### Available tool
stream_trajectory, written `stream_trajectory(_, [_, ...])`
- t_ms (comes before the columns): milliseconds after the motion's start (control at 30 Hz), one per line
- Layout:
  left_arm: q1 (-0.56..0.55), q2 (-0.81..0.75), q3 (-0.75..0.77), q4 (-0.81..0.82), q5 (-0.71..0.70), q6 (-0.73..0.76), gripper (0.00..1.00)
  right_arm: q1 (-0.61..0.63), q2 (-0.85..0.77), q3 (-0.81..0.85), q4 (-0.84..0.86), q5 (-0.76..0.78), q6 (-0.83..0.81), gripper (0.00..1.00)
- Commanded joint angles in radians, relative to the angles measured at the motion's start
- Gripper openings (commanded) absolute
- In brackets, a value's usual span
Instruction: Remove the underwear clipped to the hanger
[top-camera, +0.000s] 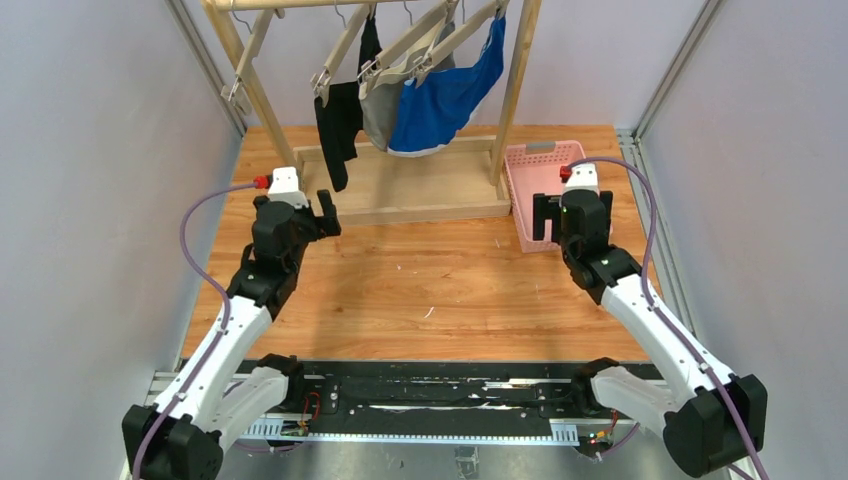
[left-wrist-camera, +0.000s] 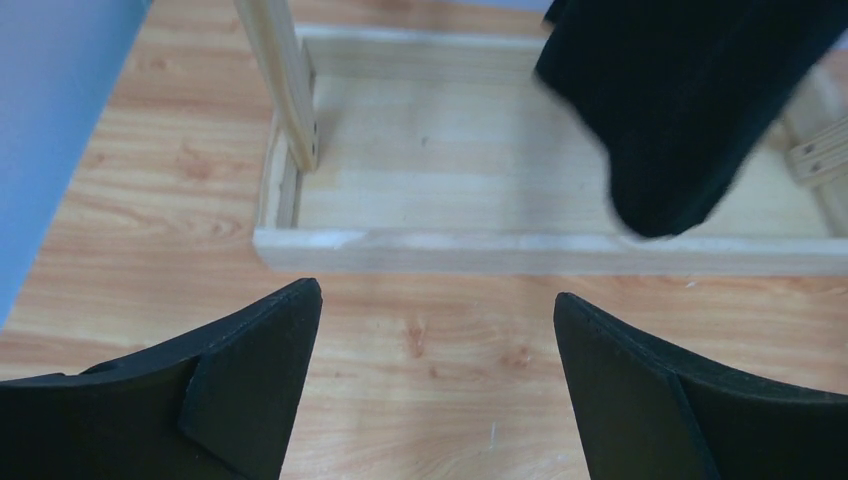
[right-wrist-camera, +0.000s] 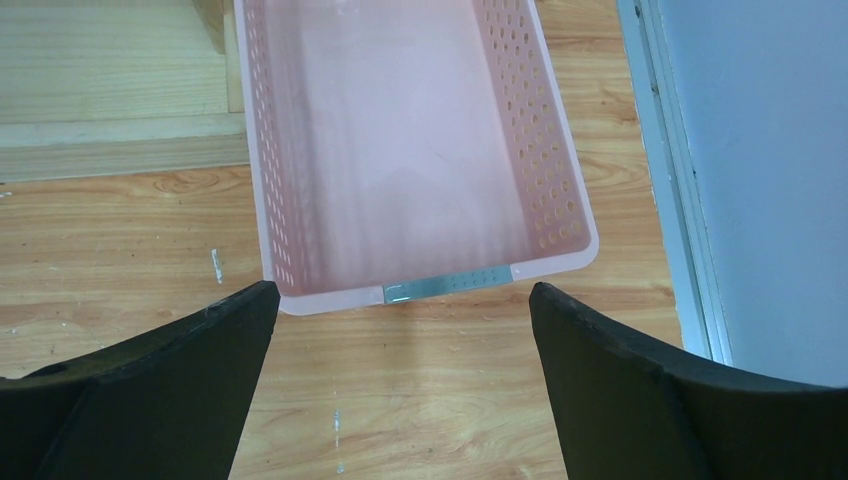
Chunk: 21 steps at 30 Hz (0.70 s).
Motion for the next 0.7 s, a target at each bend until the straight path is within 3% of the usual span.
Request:
stream_trajectory(0, [-0.025, -0.042, 0.132, -0.059, 0.023, 0.038, 0.98, 0.018, -0.06, -0.023, 0.036, -0.027, 0.023, 0.99])
stream_trajectory(167, [-0.132, -0.068, 0.254, -0.098, -0.087, 0.109, 0.98, 0.018, -0.149, -0.091, 0.123, -0.089, 0.002, 0.99])
stream_trajectory(433, [-0.136, 0.0, 0.526, -0.209, 0.079, 0.106, 0.98, 0.017, -0.127, -0.051, 0.084, -0.132, -0.004, 0.99])
stream_trajectory(667, [-0.136, 0.172, 0.809, -0.324, 0.112, 0.155, 0.98, 0.017, -0.143, -0.06, 0.106, -0.111, 0.015, 0.99])
